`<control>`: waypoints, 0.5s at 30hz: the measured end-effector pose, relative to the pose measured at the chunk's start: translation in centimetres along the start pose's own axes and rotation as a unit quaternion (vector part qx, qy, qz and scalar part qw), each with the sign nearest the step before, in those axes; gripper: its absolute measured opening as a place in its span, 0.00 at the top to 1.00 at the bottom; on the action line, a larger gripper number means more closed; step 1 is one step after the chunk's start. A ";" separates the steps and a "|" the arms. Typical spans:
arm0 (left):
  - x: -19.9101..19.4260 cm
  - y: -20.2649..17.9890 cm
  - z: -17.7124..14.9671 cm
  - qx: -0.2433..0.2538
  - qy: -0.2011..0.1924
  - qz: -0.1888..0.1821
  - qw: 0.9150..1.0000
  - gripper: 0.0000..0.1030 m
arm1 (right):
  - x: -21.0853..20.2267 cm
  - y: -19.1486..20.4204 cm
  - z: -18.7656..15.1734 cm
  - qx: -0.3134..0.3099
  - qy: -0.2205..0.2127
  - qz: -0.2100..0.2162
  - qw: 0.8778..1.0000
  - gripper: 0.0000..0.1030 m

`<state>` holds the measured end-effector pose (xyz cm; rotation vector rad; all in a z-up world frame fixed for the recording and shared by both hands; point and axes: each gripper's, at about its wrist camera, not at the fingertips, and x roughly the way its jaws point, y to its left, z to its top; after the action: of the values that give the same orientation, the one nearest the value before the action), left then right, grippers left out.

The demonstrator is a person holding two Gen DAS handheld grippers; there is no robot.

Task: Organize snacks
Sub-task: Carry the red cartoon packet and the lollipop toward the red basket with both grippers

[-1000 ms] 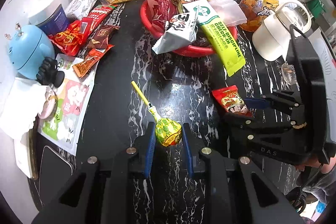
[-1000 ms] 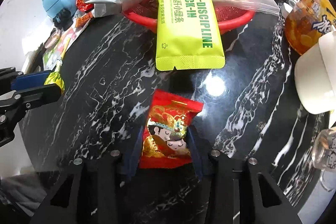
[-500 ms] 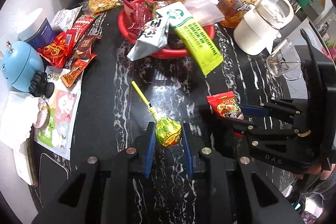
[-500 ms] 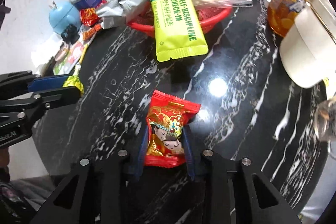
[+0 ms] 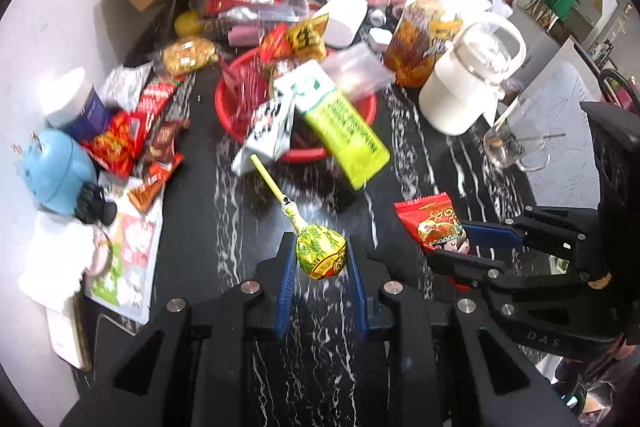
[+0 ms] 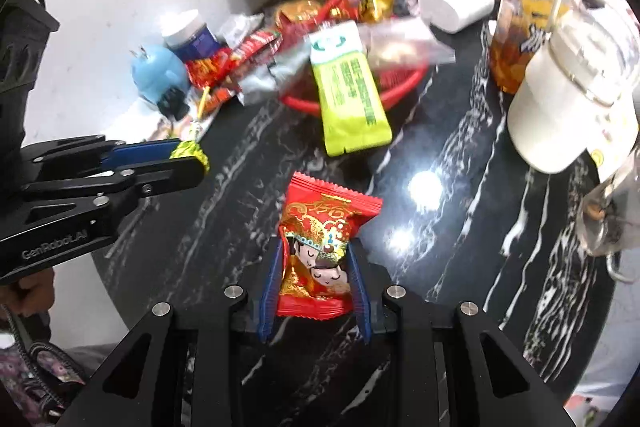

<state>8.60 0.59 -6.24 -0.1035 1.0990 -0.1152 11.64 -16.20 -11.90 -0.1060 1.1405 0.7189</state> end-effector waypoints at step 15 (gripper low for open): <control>-1.2 0.4 7.0 0.018 -0.064 -0.005 0.998 0.77 | -2.1 -0.5 7.2 -0.014 -0.063 0.007 0.998 0.69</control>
<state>14.36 1.37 -2.06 -0.0827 0.9678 -0.1361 17.16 -14.49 -7.03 -0.0742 1.0118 0.7442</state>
